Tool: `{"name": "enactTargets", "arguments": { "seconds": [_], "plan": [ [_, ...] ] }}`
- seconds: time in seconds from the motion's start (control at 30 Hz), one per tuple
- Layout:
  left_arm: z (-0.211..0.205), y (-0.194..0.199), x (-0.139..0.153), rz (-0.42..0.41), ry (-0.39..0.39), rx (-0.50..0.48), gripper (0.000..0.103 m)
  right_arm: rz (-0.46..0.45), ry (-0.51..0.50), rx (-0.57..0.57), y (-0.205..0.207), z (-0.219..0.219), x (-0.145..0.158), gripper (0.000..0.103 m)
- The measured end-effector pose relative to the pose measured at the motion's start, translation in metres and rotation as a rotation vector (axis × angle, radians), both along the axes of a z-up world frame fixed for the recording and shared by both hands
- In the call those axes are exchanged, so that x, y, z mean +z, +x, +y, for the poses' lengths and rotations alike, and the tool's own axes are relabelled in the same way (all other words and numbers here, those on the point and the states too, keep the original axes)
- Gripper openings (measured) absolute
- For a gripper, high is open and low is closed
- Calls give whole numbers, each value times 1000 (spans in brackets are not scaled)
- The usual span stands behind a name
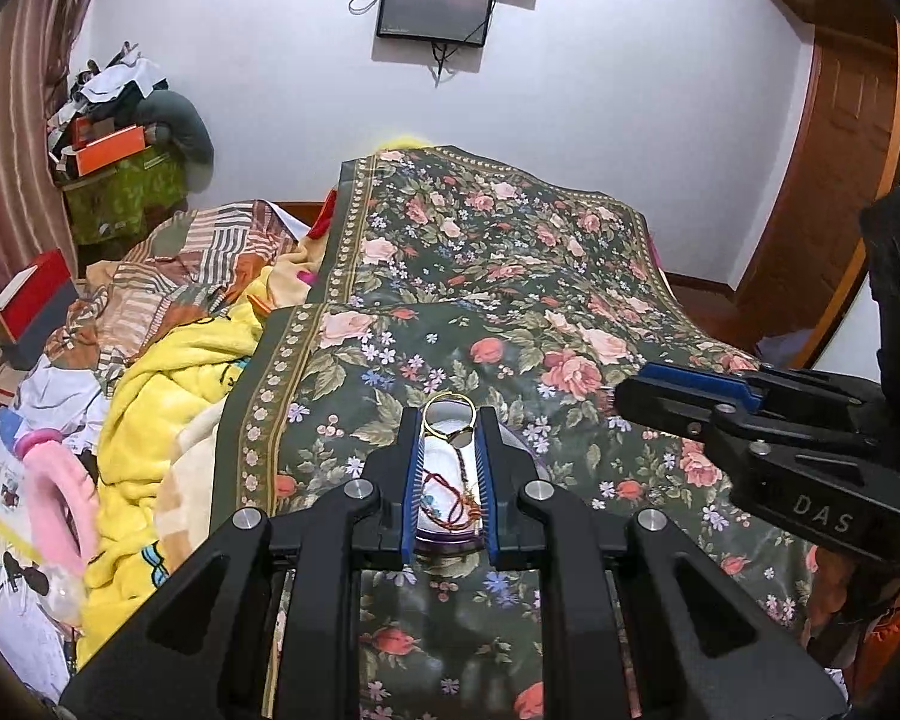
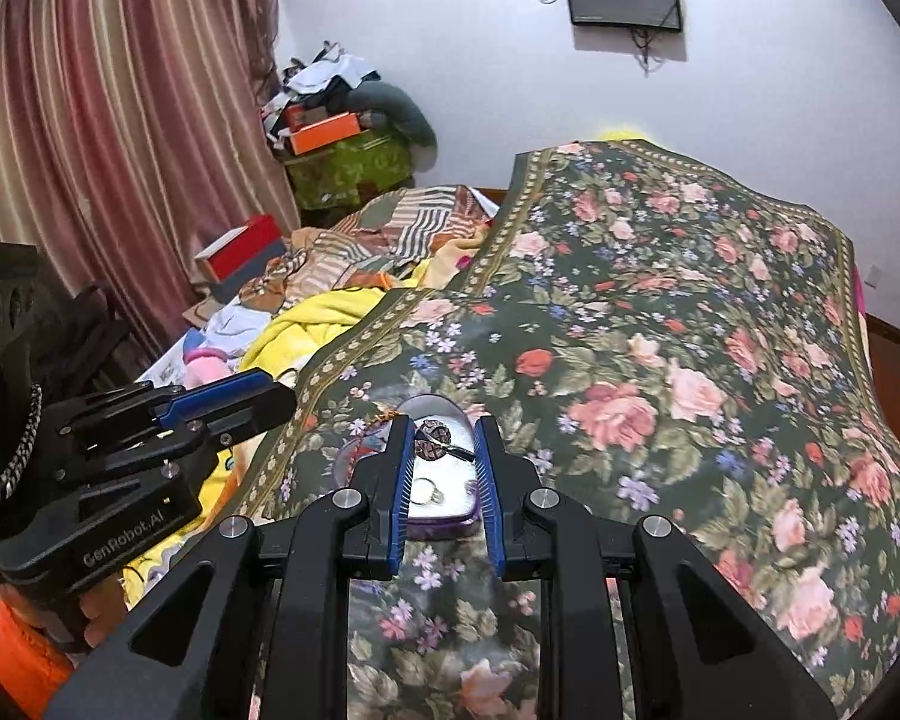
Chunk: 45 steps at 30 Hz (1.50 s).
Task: Organize jewelry
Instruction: 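Carry both held rings over the purple heart tin with both tools, then open the left tool over the tin while the right tool releases its ring inside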
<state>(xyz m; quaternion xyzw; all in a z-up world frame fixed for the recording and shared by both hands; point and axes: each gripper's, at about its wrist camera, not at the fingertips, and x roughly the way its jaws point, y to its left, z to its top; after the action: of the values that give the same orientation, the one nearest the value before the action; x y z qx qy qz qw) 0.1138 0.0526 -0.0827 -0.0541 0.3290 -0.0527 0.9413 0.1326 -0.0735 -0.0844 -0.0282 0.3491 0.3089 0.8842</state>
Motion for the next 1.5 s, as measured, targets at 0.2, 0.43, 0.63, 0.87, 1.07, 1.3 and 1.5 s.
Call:
{"name": "enactTargets", "arguments": {
  "seconds": [0.2,0.43,0.63,0.87,1.07,1.3,1.5],
  "plan": [
    [4,10,-12,20,0,-8,15,21,-22,18,12,16,-13,18],
    [7,25,-32,66,0,-17,15,79,-45,38,28,30,-37,18],
    [5,33,-45,98,-5,-30,16,111,-56,51,35,34,-50,18],
    [2,36,-53,117,-10,-41,15,133,-64,51,40,35,-57,18],
    [0,35,-54,128,-6,-46,15,148,-69,53,41,33,-55,18],
    [-1,35,-54,140,-7,-45,21,142,-64,38,39,26,-49,25],
    [-2,29,-46,127,0,-39,28,118,-56,13,35,15,-37,27]
  ]
}}
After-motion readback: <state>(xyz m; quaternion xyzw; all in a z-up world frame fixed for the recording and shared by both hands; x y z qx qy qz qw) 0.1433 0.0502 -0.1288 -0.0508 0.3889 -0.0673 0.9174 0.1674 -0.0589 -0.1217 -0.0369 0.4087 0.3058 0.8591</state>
